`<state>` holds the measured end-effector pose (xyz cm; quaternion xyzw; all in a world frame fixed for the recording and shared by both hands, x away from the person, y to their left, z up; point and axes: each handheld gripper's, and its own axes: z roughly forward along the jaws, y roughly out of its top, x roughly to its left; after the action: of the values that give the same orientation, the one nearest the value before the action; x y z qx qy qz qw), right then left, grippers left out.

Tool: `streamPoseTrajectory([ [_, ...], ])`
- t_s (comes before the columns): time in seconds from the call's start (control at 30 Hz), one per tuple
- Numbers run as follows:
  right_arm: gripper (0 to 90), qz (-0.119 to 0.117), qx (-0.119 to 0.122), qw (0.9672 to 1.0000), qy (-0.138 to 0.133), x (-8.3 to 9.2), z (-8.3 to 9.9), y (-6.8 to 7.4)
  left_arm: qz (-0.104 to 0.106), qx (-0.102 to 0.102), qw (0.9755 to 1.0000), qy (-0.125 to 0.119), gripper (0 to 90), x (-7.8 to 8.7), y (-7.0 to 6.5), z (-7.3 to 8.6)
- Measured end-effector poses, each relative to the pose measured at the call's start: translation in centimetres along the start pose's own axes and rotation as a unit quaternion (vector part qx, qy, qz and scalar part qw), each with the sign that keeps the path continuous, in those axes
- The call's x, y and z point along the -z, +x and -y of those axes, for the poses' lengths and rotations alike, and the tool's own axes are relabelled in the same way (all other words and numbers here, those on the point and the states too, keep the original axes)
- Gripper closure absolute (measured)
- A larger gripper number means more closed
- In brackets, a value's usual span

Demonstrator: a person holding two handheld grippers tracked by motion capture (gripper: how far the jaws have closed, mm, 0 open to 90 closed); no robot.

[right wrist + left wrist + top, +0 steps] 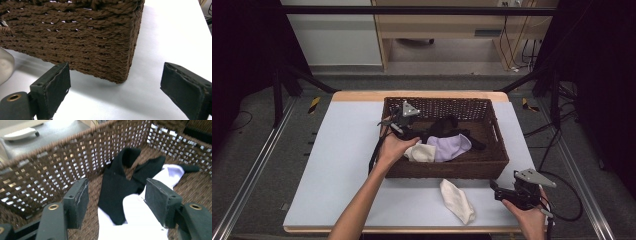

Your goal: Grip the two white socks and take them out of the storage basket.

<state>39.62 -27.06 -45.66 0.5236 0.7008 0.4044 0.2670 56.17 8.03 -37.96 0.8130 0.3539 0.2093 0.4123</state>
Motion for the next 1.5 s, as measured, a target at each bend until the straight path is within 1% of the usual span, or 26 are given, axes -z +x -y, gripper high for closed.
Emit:
streamPoseTrajectory([
  [0.07, 9.3, -0.001, -0.004, 1.0, 0.003, 0.0, 0.0, 0.1, 0.001, 0.003, 1.0, 0.007, 34.3, -0.4, 0.0, 0.5],
  [0.1, 9.3, -0.001, -0.004, 1.0, 0.003, 0.0, 0.0, 0.1, 0.001, 0.003, 1.0, 0.007, 34.1, -0.4, 0.0, 0.5],
  [0.17, 9.3, 0.001, 0.002, 1.0, 0.002, -0.2, 0.1, 0.0, 0.004, 0.003, 0.9999, 0.015, 33.9, -0.7, 0.1, 1.0],
  [0.27, 9.3, 0.0, 0.003, 1.0, 0.003, -0.2, 0.1, 0.0, 0.012, 0.004, 0.9995, 0.03, 33.2, -1.2, 0.1, 1.7],
  [0.33, 9.3, -0.003, -0.002, 1.0, 0.006, -0.2, 0.1, 0.1, 0.012, 0.0, 0.9991, 0.04, 33.0, -1.4, 0.0, 2.0],
  [0.4, 9.3, 0.0, 0.002, 1.0, 0.006, -0.3, 0.2, 0.1, 0.019, -0.007, 0.9986, 0.048, 32.4, -1.6, 0.0, 2.1],
  [0.57, 9.3, -0.002, 0.003, 1.0, 0.008, -0.4, 0.2, 0.1, 0.025, -0.021, 0.9977, 0.059, 31.7, -2.0, -0.4, 2.3],
  [0.6, 9.2, -0.002, 0.003, 1.0, 0.009, -0.4, 0.2, 0.1, 0.029, -0.023, 0.9972, 0.065, 31.0, -2.1, -0.4, 2.4],
  [0.7, 9.2, -0.004, 0.002, 0.9999, 0.01, -0.4, 0.2, 0.2, 0.029, -0.033, 0.9959, 0.08, 30.4, -2.5, -0.7, 2.5],
  [0.73, 9.1, -0.002, 0.007, 0.9999, 0.008, -0.5, 0.2, 0.1, 0.03, -0.035, 0.9952, 0.087, 30.6, -2.6, -0.7, 2.5],
  [0.83, 9.1, -0.002, 0.005, 0.9999, 0.009, -0.5, 0.2, 0.1, 0.031, -0.038, 0.9939, 0.099, 30.9, -2.9, -0.9, 2.6],
  [0.9, 9.1, -0.002, 0.006, 0.9999, 0.01, -0.5, 0.3, 0.1, 0.034, -0.037, 0.9926, 0.111, 31.3, -3.2, -0.9, 2.6],
  [0.93, 9.0, -0.002, 0.005, 0.9999, 0.011, -0.6, 0.3, 0.1, 0.036, -0.042, 0.9911, 0.121, 32.2, -3.2, -0.9, 2.6],
  [0.97, 9.0, -0.005, 0.001, 0.9999, 0.013, -0.5, 0.2, 0.2, 0.039, -0.044, 0.9902, 0.127, 33.5, -3.4, -1.0, 2.6],
  [1.1, 8.9, -0.004, 0.005, 0.9999, 0.012, -0.6, 0.3, 0.1, 0.046, -0.051, 0.9872, 0.144, 43.7, -3.6, -1.2, 2.7],
  [1.13, 8.9, -0.003, 0.006, 0.9999, 0.012, -0.6, 0.3, 0.1, 0.045, -0.053, 0.9866, 0.148, 47.5, -3.7, -1.2, 2.7],
  [1.2, 8.8, -0.003, 0.007, 0.9999, 0.013, -0.6, 0.3, 0.1, 0.054, -0.055, 0.9848, 0.156, 54.6, -3.8, -1.3, 2.7],
  [1.3, 8.8, -0.006, 0.003, 0.9999, 0.014, -0.6, 0.3, 0.2, 0.059, -0.057, 0.9829, 0.165, 67.2, -3.9, -1.2, 2.7],
  [1.37, 8.8, -0.006, 0.002, 0.9999, 0.014, -0.5, 0.3, 0.1, 0.063, -0.055, 0.9824, 0.167, 75.5, -3.9, -1.2, 2.7],
  [1.4, 8.8, -0.003, 0.007, 0.9999, 0.013, -0.6, 0.3, 0.1, 0.066, -0.054, 0.9822, 0.168, 78.8, -3.9, -1.2, 2.7],
  [1.47, 8.8, -0.003, 0.006, 0.9999, 0.013, -0.6, 0.3, 0.0, 0.068, -0.052, 0.9819, 0.169, 84.3, -3.8, -1.1, 2.6],
  [1.5, 8.8, -0.003, 0.006, 0.9999, 0.013, -0.6, 0.3, 0.0, 0.068, -0.05, 0.9824, 0.166, 85.8, -3.8, -1.1, 2.6],
])
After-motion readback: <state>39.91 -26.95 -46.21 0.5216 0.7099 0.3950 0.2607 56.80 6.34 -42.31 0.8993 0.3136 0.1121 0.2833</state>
